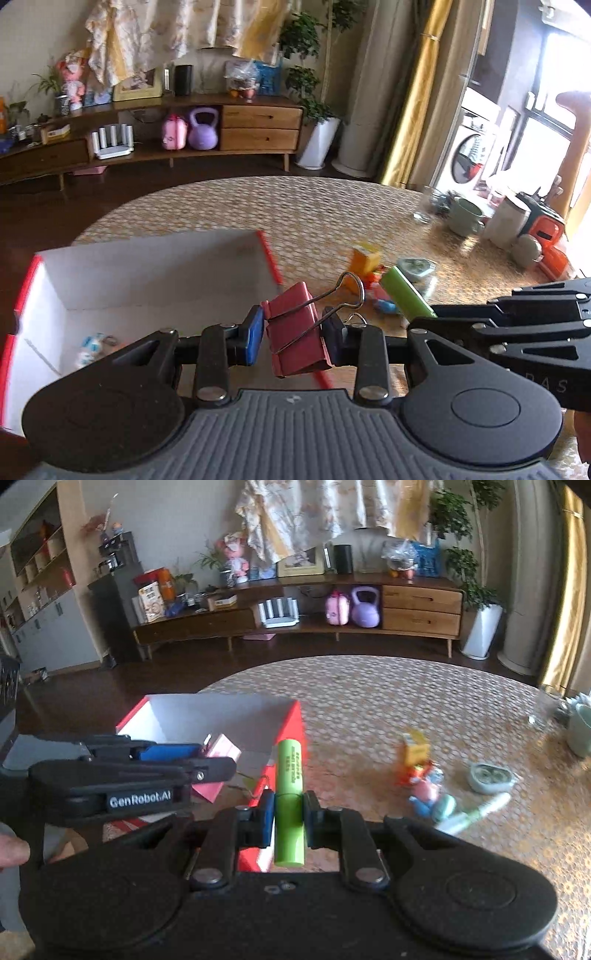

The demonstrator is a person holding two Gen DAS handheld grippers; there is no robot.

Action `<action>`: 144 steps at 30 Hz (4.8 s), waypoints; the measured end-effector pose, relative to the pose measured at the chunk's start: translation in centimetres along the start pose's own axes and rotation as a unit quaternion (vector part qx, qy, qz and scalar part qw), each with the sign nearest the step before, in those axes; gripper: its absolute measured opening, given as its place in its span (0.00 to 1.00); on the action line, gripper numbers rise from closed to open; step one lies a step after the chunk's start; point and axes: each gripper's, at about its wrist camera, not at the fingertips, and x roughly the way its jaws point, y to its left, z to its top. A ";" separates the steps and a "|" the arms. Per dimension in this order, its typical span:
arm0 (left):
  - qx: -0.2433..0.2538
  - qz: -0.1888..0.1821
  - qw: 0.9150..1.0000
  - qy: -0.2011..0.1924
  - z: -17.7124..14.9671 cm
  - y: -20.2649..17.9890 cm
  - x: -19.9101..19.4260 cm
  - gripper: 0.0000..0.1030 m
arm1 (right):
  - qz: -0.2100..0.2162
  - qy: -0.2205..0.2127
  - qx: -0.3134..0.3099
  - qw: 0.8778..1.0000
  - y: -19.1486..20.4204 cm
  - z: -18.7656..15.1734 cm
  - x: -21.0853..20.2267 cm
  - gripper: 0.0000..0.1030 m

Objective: Organize rigid objects
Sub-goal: 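Lift the binder clip and green highlighter and carry both over the cardboard box, then lower the clip and highlighter into the box and open both tools, then withdraw both open tools from the box back over the table items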

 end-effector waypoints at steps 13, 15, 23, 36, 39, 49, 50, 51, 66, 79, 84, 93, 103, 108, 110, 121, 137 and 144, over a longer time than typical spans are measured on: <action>-0.035 0.072 0.996 0.038 0.3 9.8 0.7 0.33 | 0.017 0.038 -0.034 0.999 5.0 1.9 6.4 0.15; -0.038 0.084 0.995 0.047 0.4 11.2 1.3 0.33 | 0.015 0.046 -0.042 0.998 5.6 2.0 7.6 0.15; -0.032 0.116 0.989 0.086 0.1 14.2 4.2 0.33 | 0.007 0.079 -0.064 0.995 7.4 2.1 12.4 0.15; 0.000 0.146 0.977 0.157 0.5 15.4 8.6 0.33 | -0.005 0.134 -0.090 0.987 8.7 1.9 17.3 0.15; -0.001 0.144 0.975 0.171 0.3 15.6 9.2 0.33 | -0.004 0.142 -0.095 0.985 9.0 1.6 17.6 0.15; -0.003 0.136 0.970 0.202 0.2 15.7 10.1 0.32 | -0.007 0.150 -0.105 0.983 9.4 1.6 18.2 0.17; -0.003 0.136 0.970 0.202 0.2 15.7 10.1 0.32 | -0.006 0.150 -0.105 0.983 9.4 1.6 18.1 0.19; -0.003 0.135 0.970 0.203 0.2 15.7 10.1 0.32 | -0.004 0.149 -0.103 0.983 9.4 1.6 18.1 0.19; -0.007 0.117 0.974 0.194 -0.1 14.5 8.4 0.40 | 0.016 0.128 -0.102 0.986 8.8 1.3 15.3 0.35; 0.010 0.109 0.984 0.143 0.7 11.6 4.6 0.53 | 0.042 0.085 -0.080 0.992 7.9 1.9 10.4 0.38; 0.012 0.095 0.987 0.127 1.4 10.1 3.3 0.53 | 0.053 0.065 -0.070 0.994 7.4 2.0 8.0 0.44; 0.005 0.077 0.992 0.099 1.9 7.1 1.2 0.61 | 0.061 0.035 -0.053 0.996 5.9 1.5 4.0 0.58; 0.005 0.055 0.996 0.072 2.2 3.4 -0.5 0.63 | 0.059 0.008 -0.029 0.998 3.5 0.6 0.5 0.72; 0.000 0.044 0.997 0.065 1.9 1.9 -0.7 0.68 | 0.054 -0.006 -0.020 0.998 2.0 0.0 -1.2 0.79; -0.004 0.038 0.997 0.060 1.7 1.3 -0.8 0.72 | 0.051 -0.011 -0.016 0.999 1.3 -0.3 -1.8 0.82; -0.001 0.018 0.999 0.031 1.1 -2.8 -0.8 0.80 | 0.020 -0.040 0.002 0.999 -2.7 -2.2 -4.2 0.95; 0.016 -0.038 0.999 0.031 -0.3 -9.8 3.8 0.85 | -0.057 -0.039 0.060 0.996 -13.3 -5.7 -5.3 0.99; -0.002 -0.026 0.999 0.025 1.1 -11.1 7.1 0.97 | -0.081 -0.028 0.085 0.993 -16.6 -6.3 -3.6 0.99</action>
